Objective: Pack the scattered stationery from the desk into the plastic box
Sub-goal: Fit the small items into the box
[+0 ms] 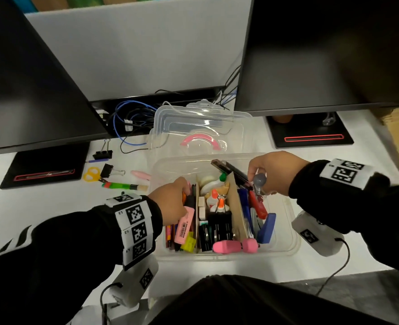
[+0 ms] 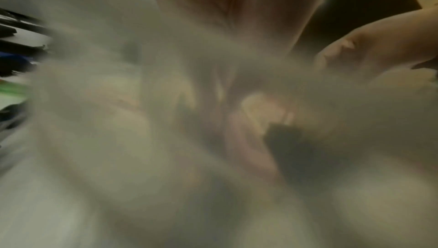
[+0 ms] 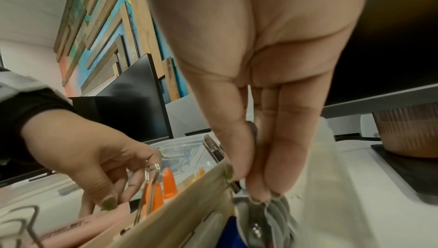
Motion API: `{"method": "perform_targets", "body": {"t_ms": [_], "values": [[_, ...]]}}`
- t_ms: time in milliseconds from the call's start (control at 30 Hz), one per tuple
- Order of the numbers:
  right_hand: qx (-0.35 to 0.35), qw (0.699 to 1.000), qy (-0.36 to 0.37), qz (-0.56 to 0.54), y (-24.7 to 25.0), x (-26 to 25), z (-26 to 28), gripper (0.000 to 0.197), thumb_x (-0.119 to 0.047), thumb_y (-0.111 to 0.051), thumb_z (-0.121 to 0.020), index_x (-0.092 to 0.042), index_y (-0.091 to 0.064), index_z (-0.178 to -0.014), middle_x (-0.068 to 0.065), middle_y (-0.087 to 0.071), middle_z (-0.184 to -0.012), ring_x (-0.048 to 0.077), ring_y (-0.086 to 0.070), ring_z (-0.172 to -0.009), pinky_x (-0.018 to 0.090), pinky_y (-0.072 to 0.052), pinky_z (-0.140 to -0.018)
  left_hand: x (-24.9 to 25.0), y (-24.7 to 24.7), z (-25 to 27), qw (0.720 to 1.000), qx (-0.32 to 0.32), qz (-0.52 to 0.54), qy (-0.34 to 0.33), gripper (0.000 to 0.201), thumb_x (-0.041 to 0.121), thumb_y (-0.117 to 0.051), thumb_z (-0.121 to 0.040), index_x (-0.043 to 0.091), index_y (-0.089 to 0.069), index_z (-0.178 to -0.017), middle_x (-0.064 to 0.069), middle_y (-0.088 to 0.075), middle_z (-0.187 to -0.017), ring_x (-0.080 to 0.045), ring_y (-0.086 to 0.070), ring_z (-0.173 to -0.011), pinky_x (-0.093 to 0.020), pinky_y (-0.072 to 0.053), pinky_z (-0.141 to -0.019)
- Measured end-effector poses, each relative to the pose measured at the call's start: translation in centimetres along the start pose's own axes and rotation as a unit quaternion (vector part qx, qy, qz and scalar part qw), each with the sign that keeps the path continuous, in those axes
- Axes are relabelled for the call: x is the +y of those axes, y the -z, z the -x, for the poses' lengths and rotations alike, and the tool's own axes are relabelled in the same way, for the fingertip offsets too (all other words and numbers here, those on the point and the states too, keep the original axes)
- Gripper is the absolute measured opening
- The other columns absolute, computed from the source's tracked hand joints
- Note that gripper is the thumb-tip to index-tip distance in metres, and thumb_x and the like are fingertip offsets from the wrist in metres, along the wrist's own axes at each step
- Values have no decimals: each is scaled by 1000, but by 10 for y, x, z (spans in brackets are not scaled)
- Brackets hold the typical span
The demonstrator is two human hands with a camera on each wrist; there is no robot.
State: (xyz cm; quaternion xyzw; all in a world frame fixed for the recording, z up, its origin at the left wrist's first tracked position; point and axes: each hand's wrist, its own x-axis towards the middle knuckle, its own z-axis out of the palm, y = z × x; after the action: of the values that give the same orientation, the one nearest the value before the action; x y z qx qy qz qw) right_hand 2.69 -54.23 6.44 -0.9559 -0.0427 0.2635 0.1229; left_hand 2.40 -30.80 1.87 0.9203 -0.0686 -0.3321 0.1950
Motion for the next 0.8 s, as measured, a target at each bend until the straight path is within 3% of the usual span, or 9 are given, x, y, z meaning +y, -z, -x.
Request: {"method": "perform_targets", "body": {"t_ms": [67, 200, 300, 433, 533, 600, 700, 800], "values": [[-1, 1000, 0, 3, -2, 1, -5, 18, -6, -61, -83, -22, -60, -93, -4, -51, -89, 15, -49, -83, 15, -34, -58, -1, -1, -1, 1000, 7, -22, -2, 33, 8, -57, -85, 15, -42, -113, -11, -59, -89, -28, -63, -78, -37, -54, -71], [12, 1000, -5, -2, -2, 3, -13, 14, -11, -60, -84, -22, -56, -91, -8, -49, -74, 13, -51, -78, 11, -34, -54, -4, -2, 0, 999, -3, -46, -15, 31, 11, -56, -86, 18, -45, -114, -5, -55, -88, -17, -54, -68, -25, -47, -60], [9, 1000, -4, 1, -1, 3, -16, 14, -12, -61, -84, -23, -55, -90, -9, -49, -75, 13, -51, -77, 12, -36, -56, -6, -1, 4, 997, 26, -64, -34, 28, 13, -56, -86, 20, -51, -113, -2, -50, -93, -15, -51, -74, -19, -40, -56], [27, 999, 1, -25, 5, 3, -13, 22, -18, -64, -83, -20, -58, -103, -3, -59, -91, 15, -55, -80, 25, -50, -72, -6, 5, 14, 993, 78, -30, -85, 23, 19, -57, -88, 26, -56, -109, 3, -49, -100, -7, -48, -76, -17, -36, -68], [67, 994, 21, -80, 11, 6, -8, 26, -28, -69, -80, -22, -57, -102, -2, -66, -94, 16, -60, -82, 29, -51, -77, 0, 12, 28, 987, 85, 12, -137, 21, 19, -58, -88, 30, -59, -106, 8, -50, -98, 2, -48, -72, -10, -37, -70], [72, 989, 41, -120, 16, 6, -5, 24, -29, -72, -77, -25, -59, -97, -4, -67, -90, 15, -63, -83, 30, -53, -80, 6, 19, 39, 984, 72, 10, -161, 20, 20, -59, -87, 34, -60, -103, 13, -52, -96, 2, -50, -70, -8, -38, -72], [87, 976, 72, -186, 23, 4, -1, 21, -23, -72, -78, -26, -63, -97, 1, -68, -89, 17, -64, -83, 30, -52, -83, 19, 38, 55, 981, 60, -12, -184, 19, 23, -59, -87, 39, -61, -95, 14, -58, -91, -5, -54, -71, -7, -39, -65], [92, 957, 88, -260, 27, 2, 0, 21, -17, -70, -79, -22, -65, -99, 5, -69, -89, 22, -65, -86, 36, -54, -86, 33, 62, 63, 977, 79, -41, -195, 18, 24, -57, -88, 39, -64, -95, 18, -59, -86, -5, -58, -70, -10, -42, -64]]}}
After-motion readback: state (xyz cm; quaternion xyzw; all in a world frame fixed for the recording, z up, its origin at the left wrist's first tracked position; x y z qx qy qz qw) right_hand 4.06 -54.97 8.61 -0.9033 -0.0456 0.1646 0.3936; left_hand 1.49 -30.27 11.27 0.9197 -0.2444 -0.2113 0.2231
